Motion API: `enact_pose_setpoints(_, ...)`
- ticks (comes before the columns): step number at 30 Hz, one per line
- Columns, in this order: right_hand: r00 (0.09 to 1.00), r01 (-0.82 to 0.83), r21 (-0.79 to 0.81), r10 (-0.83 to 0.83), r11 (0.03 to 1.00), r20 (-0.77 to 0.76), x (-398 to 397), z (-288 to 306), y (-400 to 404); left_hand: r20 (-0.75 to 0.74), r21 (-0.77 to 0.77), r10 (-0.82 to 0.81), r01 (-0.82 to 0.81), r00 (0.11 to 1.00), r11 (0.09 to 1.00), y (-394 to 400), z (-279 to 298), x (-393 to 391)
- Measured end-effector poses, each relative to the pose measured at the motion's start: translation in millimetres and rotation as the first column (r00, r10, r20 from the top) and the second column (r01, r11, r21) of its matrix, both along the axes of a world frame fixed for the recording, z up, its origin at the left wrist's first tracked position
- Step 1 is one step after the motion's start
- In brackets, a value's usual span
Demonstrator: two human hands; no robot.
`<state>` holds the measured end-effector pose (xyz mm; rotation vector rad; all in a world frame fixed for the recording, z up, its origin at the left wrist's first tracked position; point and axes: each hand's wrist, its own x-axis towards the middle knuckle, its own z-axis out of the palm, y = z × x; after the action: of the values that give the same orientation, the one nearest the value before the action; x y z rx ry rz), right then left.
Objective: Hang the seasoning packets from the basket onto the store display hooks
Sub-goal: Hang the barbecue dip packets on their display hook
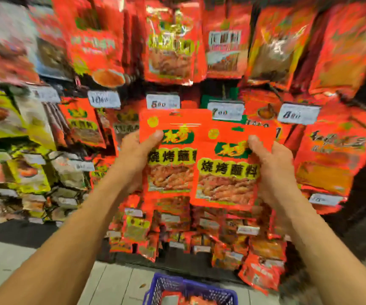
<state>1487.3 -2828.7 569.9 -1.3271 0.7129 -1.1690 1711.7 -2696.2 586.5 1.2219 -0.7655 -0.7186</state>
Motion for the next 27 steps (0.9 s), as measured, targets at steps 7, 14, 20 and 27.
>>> enact_pose_setpoints(7,0.993,0.102,-0.22,-0.114,0.97,-0.042,44.0,117.3,-5.6,0.145,-0.161,0.194,-0.17,0.97,0.972,16.7,107.8,51.2)
enact_pose_setpoints(14,0.996,0.082,-0.195,-0.084,0.977,-0.004,127.1,185.2,-12.5,0.151,-0.279,0.184,-0.136,0.971,0.951,28.6,159.2,109.4)
enact_pose_setpoints(20,0.991,0.129,-0.152,-0.131,0.98,-0.003,182.1,217.7,-16.7,0.212,-0.285,0.159,-0.095,0.964,0.954,14.2,177.3,136.8)
enact_pose_setpoints(27,0.975,0.212,-0.137,-0.219,0.968,-0.036,202.6,222.5,-30.4,0.23,-0.257,0.09,-0.028,0.969,0.966,0.5,177.6,157.2)
